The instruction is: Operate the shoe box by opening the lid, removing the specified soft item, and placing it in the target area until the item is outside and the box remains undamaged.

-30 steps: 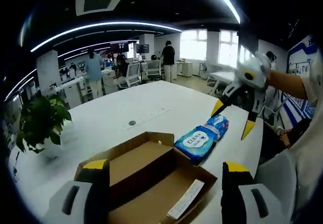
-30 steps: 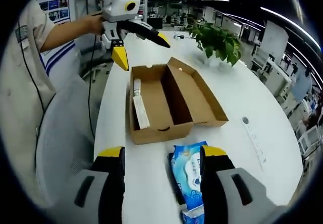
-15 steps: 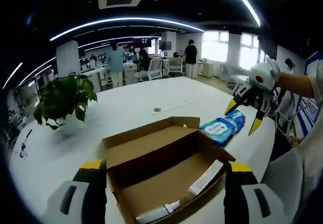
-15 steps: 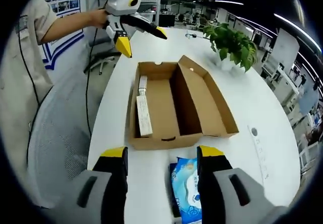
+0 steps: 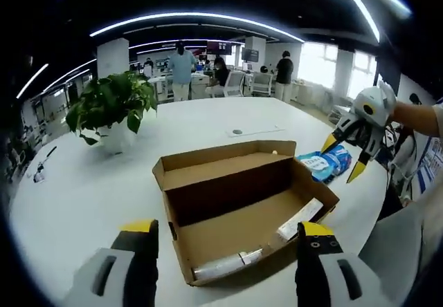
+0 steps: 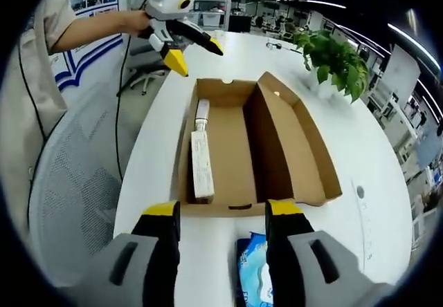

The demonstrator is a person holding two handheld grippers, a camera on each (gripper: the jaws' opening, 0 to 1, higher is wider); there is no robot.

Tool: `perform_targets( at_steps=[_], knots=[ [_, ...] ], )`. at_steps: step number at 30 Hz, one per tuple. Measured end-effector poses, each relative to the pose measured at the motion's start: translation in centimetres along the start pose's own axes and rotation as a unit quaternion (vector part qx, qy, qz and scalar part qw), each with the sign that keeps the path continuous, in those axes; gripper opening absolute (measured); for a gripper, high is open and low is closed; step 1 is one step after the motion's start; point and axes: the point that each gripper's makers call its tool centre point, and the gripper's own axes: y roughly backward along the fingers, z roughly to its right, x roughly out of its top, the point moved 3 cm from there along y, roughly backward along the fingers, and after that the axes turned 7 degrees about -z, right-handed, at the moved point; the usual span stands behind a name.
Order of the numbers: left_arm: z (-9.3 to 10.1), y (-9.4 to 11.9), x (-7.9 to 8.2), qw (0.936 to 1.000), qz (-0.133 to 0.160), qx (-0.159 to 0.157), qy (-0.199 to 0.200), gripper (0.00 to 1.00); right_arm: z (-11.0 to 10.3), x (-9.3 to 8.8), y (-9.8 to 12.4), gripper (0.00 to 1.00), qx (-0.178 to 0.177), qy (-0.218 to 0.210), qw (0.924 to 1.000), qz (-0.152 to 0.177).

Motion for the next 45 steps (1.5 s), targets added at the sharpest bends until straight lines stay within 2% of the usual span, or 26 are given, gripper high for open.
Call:
perform_targets(
  at_steps=[4,7,10,15,22,27,41,45],
  knots=[
    [-0.5,-0.1,-0.9,0.9999,-0.006,0.009,0.01,0.72,-0.1,0.2,-1.0,0.43,0.004,0.004,1.0,-0.004],
    [-1.2,-0.1,-2.0,0.9992,-0.014,0.03,0.021,0.61,-0.3,0.4,-1.7,0.42,0.006,0.006,0.9999,-0.007],
    [-2.0,-0.2,-3.2,0.9972,-0.019,0.036,0.063,0.53,-0.4,0.4,-2.6,0.4,0.008,0.008,0.9999,-0.012],
    [-3.2,-0.4,-4.4,0.9944,-0.025,0.052,0.089,0.36,-0.8,0.8,-4.0,0.39,0.018,0.013,0.9995,-0.021],
    [-4.1,-0.9,-6.0,0.9882,-0.038,0.067,0.132,0.28,-1.0,1.1,-5.6,0.35,0.026,0.014,0.9991,-0.03],
    [-3.9,-1.2,-6.5,0.9869,-0.046,0.071,0.137,0.23,-1.2,1.0,-6.5,0.33,0.032,0.014,0.9986,-0.039],
    [-4.5,-1.2,-6.9,0.9765,-0.044,0.089,0.191,0.04,-1.5,0.6,-9.0,0.23,0.037,0.006,0.9969,-0.07],
    [-4.5,-1.2,-6.9,0.9765,-0.043,0.087,0.193,0.04,-1.8,0.5,-9.1,0.19,0.04,0.01,0.9964,-0.074]
  ],
)
